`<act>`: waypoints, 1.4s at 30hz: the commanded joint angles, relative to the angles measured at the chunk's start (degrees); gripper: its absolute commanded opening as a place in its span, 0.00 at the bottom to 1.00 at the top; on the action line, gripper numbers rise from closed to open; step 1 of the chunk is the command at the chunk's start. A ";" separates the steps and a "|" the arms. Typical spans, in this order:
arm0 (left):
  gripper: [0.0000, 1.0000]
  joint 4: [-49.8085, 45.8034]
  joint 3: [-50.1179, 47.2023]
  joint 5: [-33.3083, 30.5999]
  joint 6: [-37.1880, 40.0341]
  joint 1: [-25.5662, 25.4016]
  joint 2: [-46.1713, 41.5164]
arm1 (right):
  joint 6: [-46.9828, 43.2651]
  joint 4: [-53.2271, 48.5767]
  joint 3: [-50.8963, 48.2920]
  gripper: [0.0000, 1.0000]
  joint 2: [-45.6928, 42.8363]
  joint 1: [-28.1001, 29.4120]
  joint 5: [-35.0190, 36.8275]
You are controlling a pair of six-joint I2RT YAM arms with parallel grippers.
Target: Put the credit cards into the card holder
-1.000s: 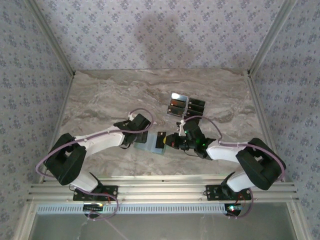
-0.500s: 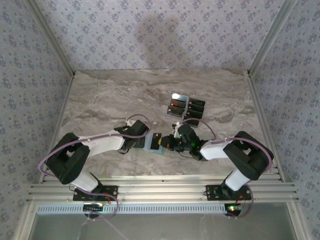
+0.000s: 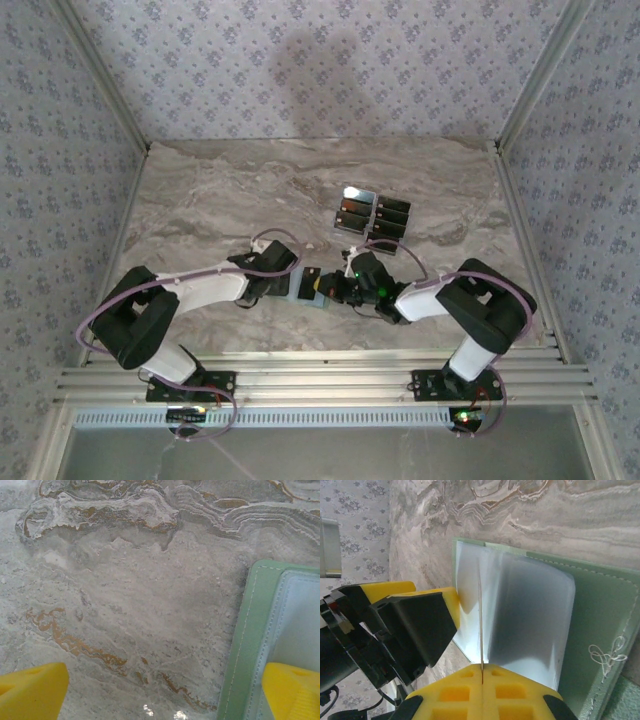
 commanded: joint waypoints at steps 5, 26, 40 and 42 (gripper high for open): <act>1.00 -2.61 0.21 0.00 0.85 -0.09 -0.51 | 1.83 3.98 -0.09 0.00 2.22 0.94 1.73; 1.00 -2.34 0.59 0.43 1.44 -0.10 0.32 | 4.97 11.81 -2.66 0.00 7.20 1.10 2.63; 1.00 -2.65 0.63 0.44 1.36 -0.12 0.34 | 6.23 15.53 -1.41 0.00 11.85 1.30 1.11; 1.00 -2.63 0.54 0.40 1.28 -0.17 0.35 | 6.27 15.64 -1.40 0.00 11.89 1.23 1.08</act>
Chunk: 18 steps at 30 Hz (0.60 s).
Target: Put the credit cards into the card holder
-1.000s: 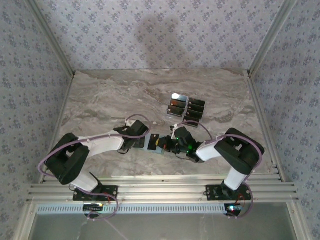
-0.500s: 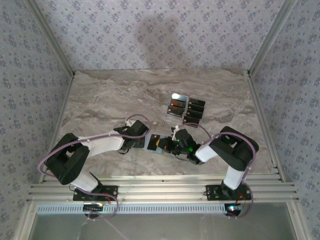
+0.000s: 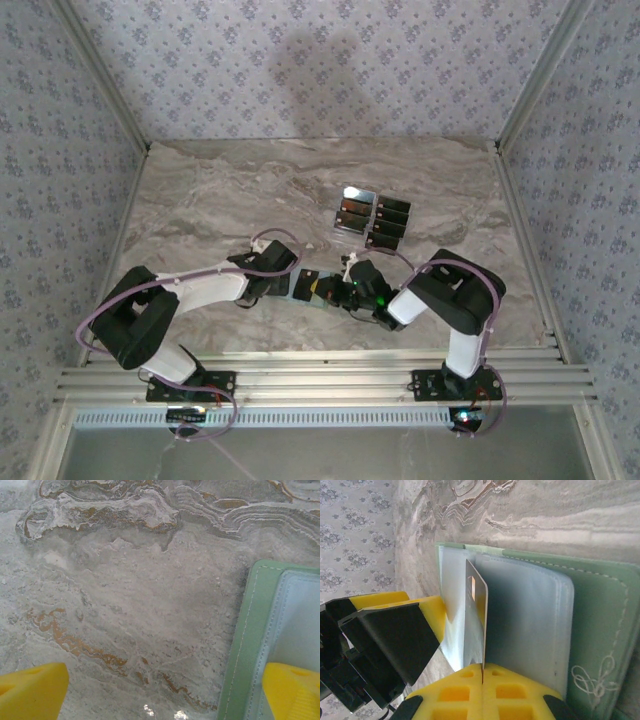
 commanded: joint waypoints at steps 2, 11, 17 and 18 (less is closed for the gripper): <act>1.00 -2.63 0.55 0.42 1.11 -0.20 0.37 | 0.63 -0.31 0.41 0.00 1.58 0.45 -0.11; 1.00 -2.72 0.57 0.27 1.14 -0.16 0.46 | 0.97 0.41 -2.71 0.00 -0.09 0.53 0.75; 1.00 -3.05 1.07 0.03 1.54 -0.11 0.08 | 0.90 0.22 -4.17 0.00 -0.85 0.66 1.37; 1.00 -3.27 1.35 -0.17 1.64 -0.19 -0.09 | 0.88 0.22 -4.09 0.00 -0.84 0.63 1.38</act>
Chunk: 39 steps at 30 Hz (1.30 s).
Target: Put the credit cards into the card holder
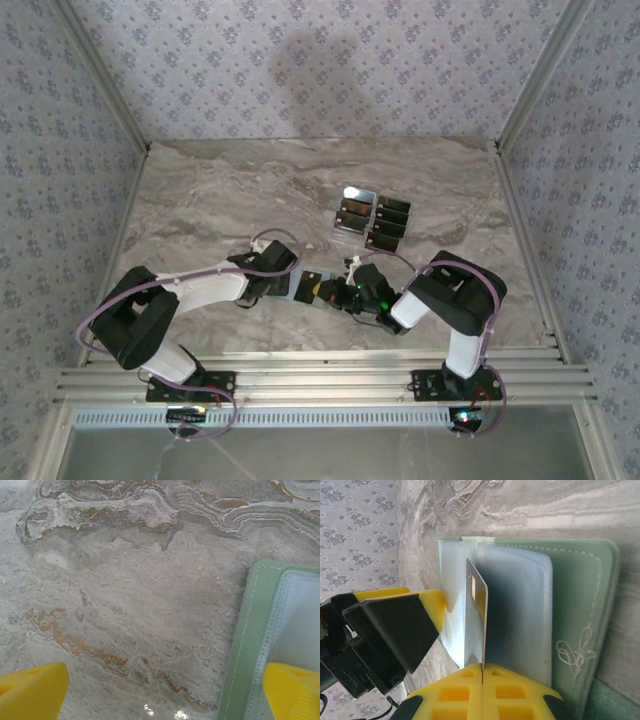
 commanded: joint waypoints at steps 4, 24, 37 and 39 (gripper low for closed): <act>1.00 -3.86 2.47 -0.53 2.42 -0.17 -1.36 | 0.07 -2.57 -0.92 0.00 0.45 0.52 0.89; 1.00 -4.90 2.96 -3.33 2.69 -0.15 0.67 | 1.11 -1.78 -0.05 0.00 2.16 0.66 -0.97; 1.00 -3.97 1.98 -2.96 2.45 -0.14 1.71 | 2.51 -0.33 1.36 0.00 4.46 0.66 -1.94; 1.00 -3.84 1.97 -2.84 2.39 -0.10 1.74 | 2.56 -0.31 1.36 0.00 4.47 0.68 -1.97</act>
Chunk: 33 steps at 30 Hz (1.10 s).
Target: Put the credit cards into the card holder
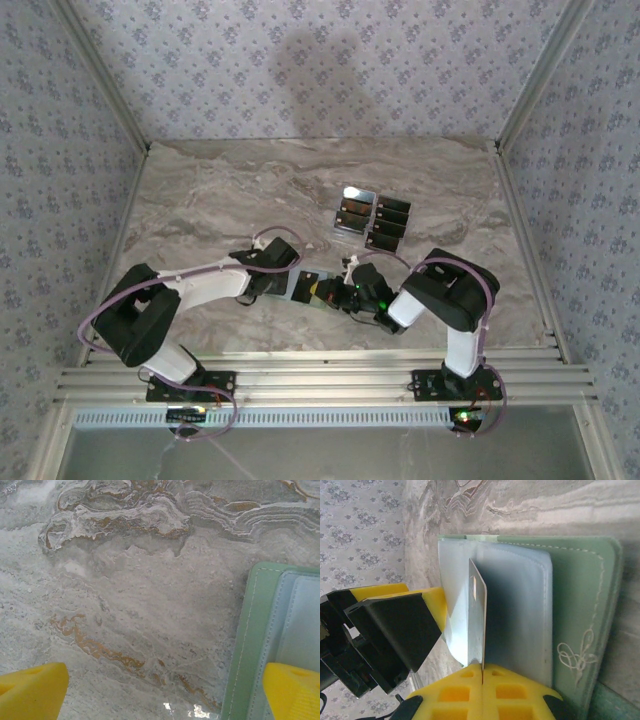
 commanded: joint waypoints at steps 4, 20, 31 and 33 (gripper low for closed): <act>1.00 -0.32 -0.41 -0.78 -0.07 -0.11 0.70 | 0.54 -2.95 -0.40 0.00 1.56 0.59 0.10; 1.00 -4.82 0.63 -4.64 -3.27 0.17 2.38 | 0.17 -3.14 -0.85 0.00 1.50 0.31 0.40; 1.00 -4.90 0.12 -3.81 -4.79 0.15 2.69 | -0.36 -1.35 1.17 0.00 2.50 0.18 -1.84; 1.00 -4.90 0.14 -3.70 -4.72 0.16 2.76 | -0.34 -0.87 1.61 0.00 2.82 0.21 -2.45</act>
